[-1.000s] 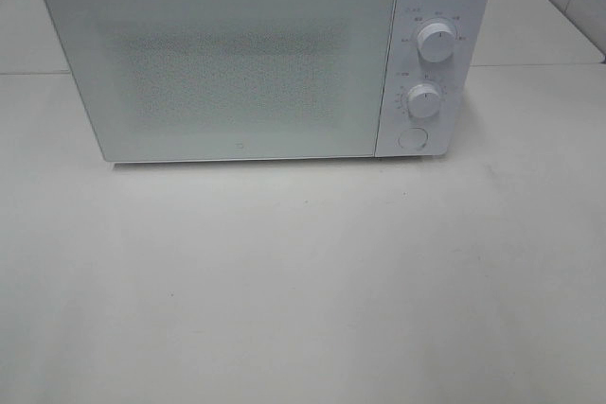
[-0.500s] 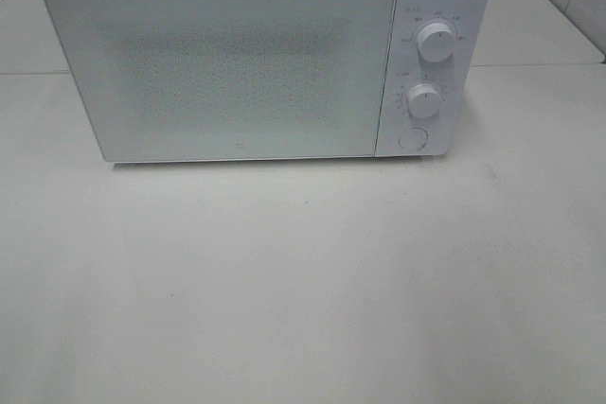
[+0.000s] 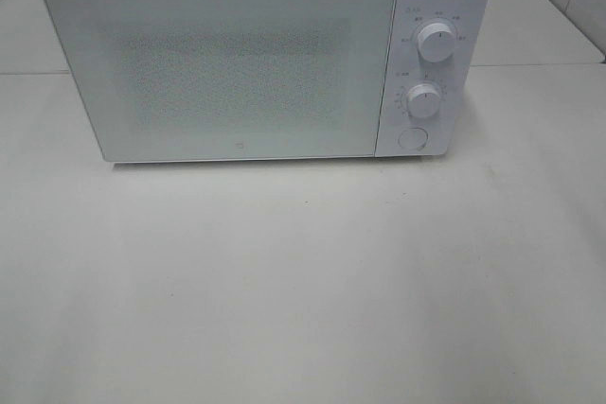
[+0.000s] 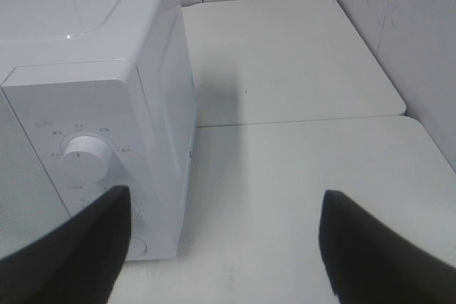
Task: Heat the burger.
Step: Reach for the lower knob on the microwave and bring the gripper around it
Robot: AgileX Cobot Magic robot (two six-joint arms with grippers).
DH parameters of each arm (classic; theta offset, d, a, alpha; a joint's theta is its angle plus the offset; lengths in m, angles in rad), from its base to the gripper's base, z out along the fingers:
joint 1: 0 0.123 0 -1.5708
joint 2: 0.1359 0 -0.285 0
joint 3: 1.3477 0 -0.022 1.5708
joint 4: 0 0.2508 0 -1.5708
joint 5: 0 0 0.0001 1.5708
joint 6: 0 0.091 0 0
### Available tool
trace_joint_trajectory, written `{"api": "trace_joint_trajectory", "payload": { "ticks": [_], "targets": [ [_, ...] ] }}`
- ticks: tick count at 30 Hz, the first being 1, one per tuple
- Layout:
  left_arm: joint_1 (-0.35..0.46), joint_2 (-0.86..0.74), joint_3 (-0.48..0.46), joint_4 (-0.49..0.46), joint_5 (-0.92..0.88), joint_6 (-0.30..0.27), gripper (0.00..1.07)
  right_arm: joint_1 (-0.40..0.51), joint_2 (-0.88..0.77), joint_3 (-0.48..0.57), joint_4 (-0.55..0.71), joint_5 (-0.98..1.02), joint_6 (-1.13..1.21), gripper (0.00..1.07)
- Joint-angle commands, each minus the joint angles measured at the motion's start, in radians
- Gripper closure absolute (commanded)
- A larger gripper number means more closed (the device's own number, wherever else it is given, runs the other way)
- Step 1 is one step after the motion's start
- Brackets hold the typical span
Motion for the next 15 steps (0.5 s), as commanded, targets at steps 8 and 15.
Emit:
{"api": "trace_joint_trajectory", "payload": {
  "ticks": [8,15],
  "targets": [
    [0.002,-0.025,0.0,-0.008,-0.002,-0.005,0.06,-0.003,0.157,0.031,-0.011,-0.278,-0.064,0.36],
    [0.002,-0.025,0.0,-0.008,-0.002,-0.005,0.06,-0.002,0.212,0.119,0.017,-0.483,-0.091,0.36]
  ]
}}
